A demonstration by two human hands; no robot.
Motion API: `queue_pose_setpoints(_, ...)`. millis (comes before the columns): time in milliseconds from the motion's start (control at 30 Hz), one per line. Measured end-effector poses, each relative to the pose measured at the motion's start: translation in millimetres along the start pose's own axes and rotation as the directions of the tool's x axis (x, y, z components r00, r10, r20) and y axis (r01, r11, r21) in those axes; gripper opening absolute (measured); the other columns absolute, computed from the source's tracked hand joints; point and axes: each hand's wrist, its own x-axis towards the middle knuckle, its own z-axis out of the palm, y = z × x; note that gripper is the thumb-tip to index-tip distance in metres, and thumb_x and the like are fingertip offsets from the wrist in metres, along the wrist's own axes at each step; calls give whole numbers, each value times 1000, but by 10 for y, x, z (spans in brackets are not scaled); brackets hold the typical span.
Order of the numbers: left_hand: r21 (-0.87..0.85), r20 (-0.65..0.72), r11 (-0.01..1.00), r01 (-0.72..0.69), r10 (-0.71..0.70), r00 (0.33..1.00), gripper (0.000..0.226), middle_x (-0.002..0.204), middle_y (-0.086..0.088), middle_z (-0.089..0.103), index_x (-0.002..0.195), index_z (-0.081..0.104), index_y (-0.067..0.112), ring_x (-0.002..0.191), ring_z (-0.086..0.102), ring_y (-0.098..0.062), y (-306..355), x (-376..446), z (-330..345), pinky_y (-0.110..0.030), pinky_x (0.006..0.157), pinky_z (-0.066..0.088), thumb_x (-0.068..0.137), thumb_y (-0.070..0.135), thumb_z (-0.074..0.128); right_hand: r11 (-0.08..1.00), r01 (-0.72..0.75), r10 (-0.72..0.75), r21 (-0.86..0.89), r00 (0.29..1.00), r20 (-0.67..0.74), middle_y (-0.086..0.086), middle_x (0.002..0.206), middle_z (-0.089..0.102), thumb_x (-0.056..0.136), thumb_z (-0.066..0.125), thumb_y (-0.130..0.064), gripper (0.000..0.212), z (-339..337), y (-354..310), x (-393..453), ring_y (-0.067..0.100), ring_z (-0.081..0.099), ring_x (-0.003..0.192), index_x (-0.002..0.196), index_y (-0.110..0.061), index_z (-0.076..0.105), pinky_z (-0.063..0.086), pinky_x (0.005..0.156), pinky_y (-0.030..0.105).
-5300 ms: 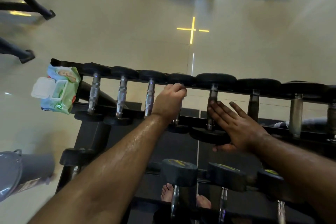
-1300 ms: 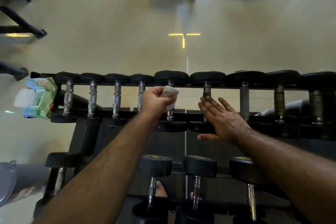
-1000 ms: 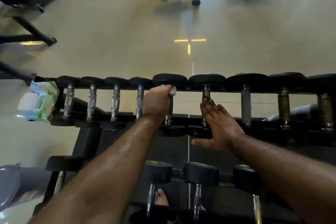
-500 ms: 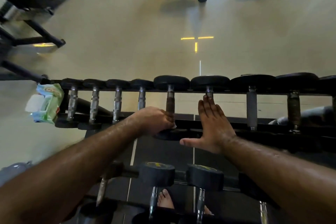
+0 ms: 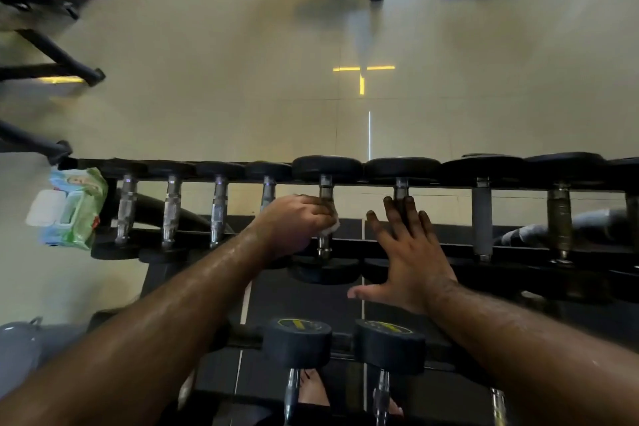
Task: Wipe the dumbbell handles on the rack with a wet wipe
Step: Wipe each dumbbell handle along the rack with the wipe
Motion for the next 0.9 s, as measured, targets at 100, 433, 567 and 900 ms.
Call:
queue_pose_setpoints(100, 13, -3, 997, 72, -72, 997, 30, 121, 2, 77, 120, 78, 21, 114, 72, -18, 1, 114, -63, -38, 94, 61, 91, 14, 72, 999, 45, -44, -7, 998, 35, 5, 166, -47, 54, 10, -116, 144, -48, 39, 16, 36, -48, 149, 163, -33, -32, -14, 130, 60)
queue_pose_setpoints(433, -7, -5, 974, 228, -228, 974, 23, 113, 4, 78, 114, 77, 25, 105, 73, -17, 153, 118, -29, -39, 88, 60, 94, 16, 68, 829, 414, -411, -376, 907, 92, 14, 175, 24, 86, 32, -100, 110, -171, 1105, -326, 39, 20, 161, 170, -30, 24, 8, 124, 67)
queue_pose_setpoints(567, -34, -16, 957, 289, -289, 957, 23, 110, 4, 78, 108, 78, 26, 103, 73, -17, 217, 184, -31, -41, 91, 59, 98, 23, 58, 814, 467, -474, -346, 878, 69, 8, 179, 8, 82, 29, -103, 121, -93, 958, -215, 33, 7, 164, 172, -23, 16, 0, 127, 63)
queue_pose_setpoints(900, -10, -124, 950, 311, -310, 942, 30, 118, -4, 78, 117, 78, 14, 114, 72, -23, 219, 221, 12, -43, 97, 60, 87, 12, 77, 899, 379, -397, -218, 917, -44, 2, 177, -18, 98, 7, -86, 95, 45, 1011, -133, 23, -14, 165, 170, -28, -15, -4, 131, 52)
